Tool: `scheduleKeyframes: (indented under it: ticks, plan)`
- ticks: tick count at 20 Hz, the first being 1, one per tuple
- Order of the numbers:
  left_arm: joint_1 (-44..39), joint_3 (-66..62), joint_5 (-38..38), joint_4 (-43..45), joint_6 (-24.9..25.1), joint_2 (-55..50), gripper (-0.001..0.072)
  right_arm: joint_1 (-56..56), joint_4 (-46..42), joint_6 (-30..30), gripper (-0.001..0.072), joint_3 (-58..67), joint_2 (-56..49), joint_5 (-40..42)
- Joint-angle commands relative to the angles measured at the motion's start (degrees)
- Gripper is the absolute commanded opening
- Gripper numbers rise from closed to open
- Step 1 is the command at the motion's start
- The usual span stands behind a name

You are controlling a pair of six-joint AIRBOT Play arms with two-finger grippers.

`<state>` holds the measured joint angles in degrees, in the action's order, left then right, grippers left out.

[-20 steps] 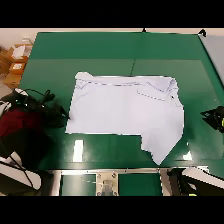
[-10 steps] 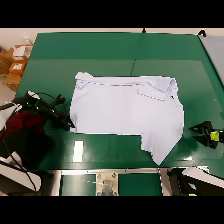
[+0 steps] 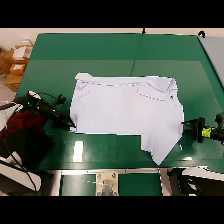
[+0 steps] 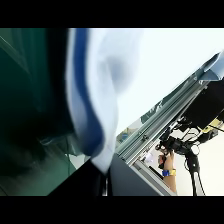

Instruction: Fold the shirts.

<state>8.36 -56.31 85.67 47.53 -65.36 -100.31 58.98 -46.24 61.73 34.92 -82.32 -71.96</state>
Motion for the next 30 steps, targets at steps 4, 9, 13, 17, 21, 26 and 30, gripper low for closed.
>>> scheduleKeyframes:
  ticks: [4, 9, 13, 17, 21, 26, 30]
  plan:
    - [0.0, -0.1, -8.3, 0.0, -0.2, 0.0, 0.003, -0.1, -7.7, -0.7, 0.0521, -0.1, -2.1, 0.0]
    - [0.0, -0.1, -8.3, 0.0, -0.2, 0.0, 0.003, -3.8, -13.9, 2.4, 0.0463, -0.1, -2.1, -0.8]
    - [0.0, -0.1, -9.5, 0.0, 0.0, 0.0, 0.003, -8.7, -14.1, 0.7, 0.0342, -0.1, -2.1, -1.8]
    - [0.0, -2.8, -3.8, 0.0, 3.7, 0.1, 0.0029, -9.2, -10.9, -0.1, 0.0042, 2.7, -0.8, -5.4]
    - [0.0, -8.5, -3.7, -1.4, 2.2, 9.6, 0.0028, -9.6, 1.2, -2.7, 0.0015, 10.4, 6.5, -9.8]
    - [0.0, -24.5, -8.4, -4.7, 0.7, 33.5, 0.0029, -11.4, 20.8, -2.9, 0.0015, 26.9, 19.5, -10.9]
    - [0.0, -40.8, -16.6, -4.7, 0.7, 47.8, 0.0029, -11.2, 39.0, -2.4, 0.0015, 44.2, 30.9, -4.5]
